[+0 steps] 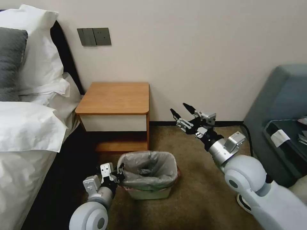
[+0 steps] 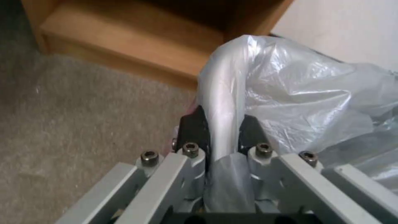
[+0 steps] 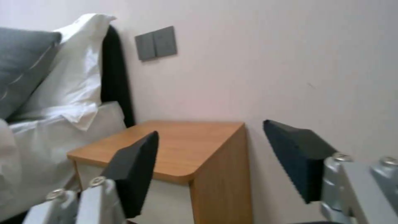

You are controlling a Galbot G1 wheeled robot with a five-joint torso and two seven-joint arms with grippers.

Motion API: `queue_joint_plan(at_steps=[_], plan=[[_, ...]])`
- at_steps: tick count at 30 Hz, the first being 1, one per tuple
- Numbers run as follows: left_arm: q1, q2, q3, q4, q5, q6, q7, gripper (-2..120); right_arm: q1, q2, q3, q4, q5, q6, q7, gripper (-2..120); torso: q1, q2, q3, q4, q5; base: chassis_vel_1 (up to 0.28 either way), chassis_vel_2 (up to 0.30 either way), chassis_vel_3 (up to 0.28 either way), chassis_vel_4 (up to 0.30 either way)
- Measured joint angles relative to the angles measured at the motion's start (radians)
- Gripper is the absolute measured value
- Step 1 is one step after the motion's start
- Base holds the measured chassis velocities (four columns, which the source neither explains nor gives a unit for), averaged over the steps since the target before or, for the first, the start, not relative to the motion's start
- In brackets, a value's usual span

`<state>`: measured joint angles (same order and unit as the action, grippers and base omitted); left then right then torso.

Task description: Pick up the garbage bag from the table and place it over the trash can.

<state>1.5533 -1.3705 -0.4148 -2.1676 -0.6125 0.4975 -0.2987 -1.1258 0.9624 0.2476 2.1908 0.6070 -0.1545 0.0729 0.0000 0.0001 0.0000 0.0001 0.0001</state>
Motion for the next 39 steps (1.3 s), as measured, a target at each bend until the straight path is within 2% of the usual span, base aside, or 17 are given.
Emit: queue_joint_plan(at_steps=[2, 3, 5, 8, 14, 29, 32, 33, 35, 37, 39], plan=[[0.006, 0.005, 0.001, 0.007, 0.017, 0.006, 0.022, 6, -0.032, 0.032, 0.013, -0.002, -0.018, 0.008, -0.009, 80, 0.000, 0.000, 0.000, 0.0000, -0.0002, 0.000, 0.000, 0.000, 0.000], [0.006, 0.005, 0.001, 0.007, 0.017, 0.006, 0.022, 6, -0.032, 0.032, 0.013, -0.002, -0.018, 0.008, -0.009, 80, 0.000, 0.000, 0.000, 0.0000, -0.0002, 0.000, 0.000, 0.000, 0.000], [0.013, 0.007, 0.005, 0.015, 0.032, 0.004, 0.032, 6, -0.061, 0.061, 0.028, -0.002, -0.037, 0.015, -0.022, 93, 0.000, 0.000, 0.000, -0.0001, -0.0003, 0.000, 0.000, 0.000, 0.000], [0.018, 0.000, 0.012, 0.032, 0.041, -0.008, 0.033, 6, -0.088, 0.093, 0.043, -0.004, -0.057, 0.026, -0.034, 99, 0.000, 0.000, 0.000, 0.0000, -0.0003, 0.000, 0.000, 0.000, 0.000], [0.020, -0.021, 0.021, 0.050, 0.056, -0.051, 0.051, 6, -0.121, 0.114, 0.054, -0.006, -0.078, 0.044, -0.057, 100, 0.000, 0.000, 0.000, -0.0001, -0.0001, 0.000, 0.000, 0.000, 0.000], [0.022, -0.031, 0.034, 0.093, 0.074, -0.081, 0.057, 7, -0.118, 0.120, 0.053, -0.013, -0.092, 0.062, -0.092, 100, 0.000, 0.000, 0.000, 0.0000, 0.0000, 0.000, 0.000, 0.000, 0.000], [0.023, -0.035, 0.036, 0.094, 0.078, -0.086, 0.060, 19, -0.109, 0.116, 0.065, -0.017, -0.090, 0.063, -0.101, 100, 0.000, 0.000, 0.000, -0.0001, 0.0000, 0.000, 0.000, 0.000, 0.000], [0.023, -0.035, 0.036, 0.094, 0.078, -0.086, 0.060, 19, -0.109, 0.116, 0.065, -0.017, -0.090, 0.063, -0.101, 100, 0.000, 0.000, 0.000, -0.0001, 0.0000, 0.000, 0.000, 0.000, 0.000], [0.024, -0.036, 0.039, 0.094, 0.079, -0.086, 0.055, 32, -0.108, 0.114, 0.067, -0.017, -0.089, 0.063, -0.107, 100, 0.000, 0.000, 0.000, -0.0001, -0.0001, 0.000, 0.000, 0.000, 0.000], [0.024, -0.036, 0.040, 0.094, 0.079, -0.085, 0.052, 35, -0.108, 0.115, 0.067, -0.017, -0.089, 0.064, -0.107, 100, 0.000, 0.000, 0.000, -0.0001, -0.0001, 0.000, 0.000, 0.000, 0.000], [0.024, -0.037, 0.044, 0.094, 0.079, -0.083, 0.042, 46, -0.111, 0.121, 0.064, -0.017, -0.089, 0.064, -0.107, 100, 0.000, 0.000, 0.000, -0.0001, -0.0001, 0.000, 0.000, 0.000, 0.000]])
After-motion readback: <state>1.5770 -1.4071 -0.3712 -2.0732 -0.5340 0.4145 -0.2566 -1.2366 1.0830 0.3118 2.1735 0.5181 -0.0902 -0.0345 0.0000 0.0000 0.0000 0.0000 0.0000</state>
